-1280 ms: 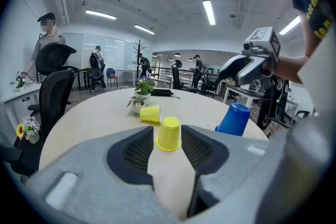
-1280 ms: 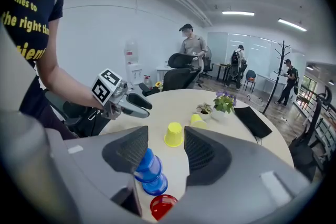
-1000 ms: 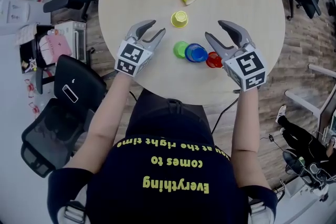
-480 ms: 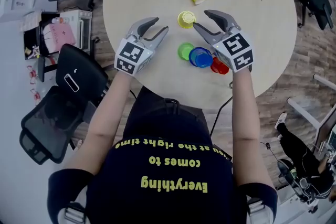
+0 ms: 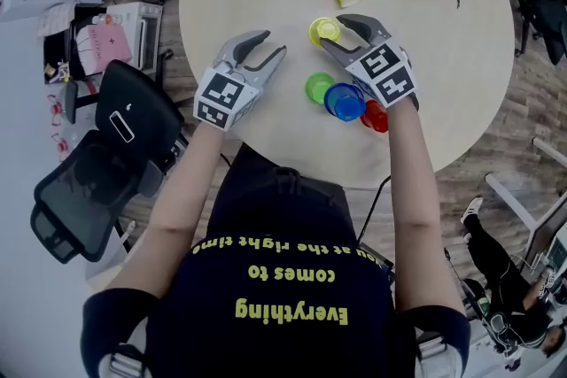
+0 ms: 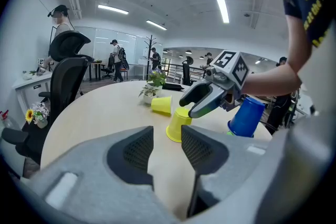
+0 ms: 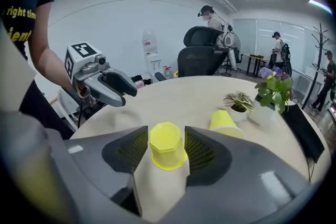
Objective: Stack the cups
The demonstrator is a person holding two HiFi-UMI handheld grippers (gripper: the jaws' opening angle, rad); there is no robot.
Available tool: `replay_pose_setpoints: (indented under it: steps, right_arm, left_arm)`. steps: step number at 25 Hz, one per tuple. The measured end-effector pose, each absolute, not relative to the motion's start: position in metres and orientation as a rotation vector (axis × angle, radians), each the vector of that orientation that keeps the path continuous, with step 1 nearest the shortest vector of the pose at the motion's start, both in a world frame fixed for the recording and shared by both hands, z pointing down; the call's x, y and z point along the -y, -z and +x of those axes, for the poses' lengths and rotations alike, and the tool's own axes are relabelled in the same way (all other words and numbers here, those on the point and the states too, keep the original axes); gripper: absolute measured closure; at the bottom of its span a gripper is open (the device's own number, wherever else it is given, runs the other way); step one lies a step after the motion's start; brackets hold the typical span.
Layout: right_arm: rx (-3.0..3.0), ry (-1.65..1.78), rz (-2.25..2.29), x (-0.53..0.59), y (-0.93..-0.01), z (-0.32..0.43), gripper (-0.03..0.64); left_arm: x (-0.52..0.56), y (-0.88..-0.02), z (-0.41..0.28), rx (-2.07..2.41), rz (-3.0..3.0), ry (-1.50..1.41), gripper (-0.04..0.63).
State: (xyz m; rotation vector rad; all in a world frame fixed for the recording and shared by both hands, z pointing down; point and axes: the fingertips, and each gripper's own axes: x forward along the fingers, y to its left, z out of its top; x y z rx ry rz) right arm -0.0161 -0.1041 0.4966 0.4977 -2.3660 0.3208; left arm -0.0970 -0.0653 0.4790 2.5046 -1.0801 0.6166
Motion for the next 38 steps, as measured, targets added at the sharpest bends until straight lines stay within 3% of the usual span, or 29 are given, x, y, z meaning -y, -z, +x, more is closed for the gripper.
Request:
replay_pose_setpoints:
  steps: [18, 38]
  right_arm:
    - [2.4, -0.312, 0.689, 0.097, -0.446, 0.025, 0.405]
    - [2.322, -0.378, 0.956, -0.019, -0.397, 0.11, 0.406]
  left_arm:
    - [0.069, -0.465, -0.086, 1.041, 2.565, -0.586, 0.423]
    - [0.052, -0.439, -0.045, 0.939, 2.694, -0.584, 0.423]
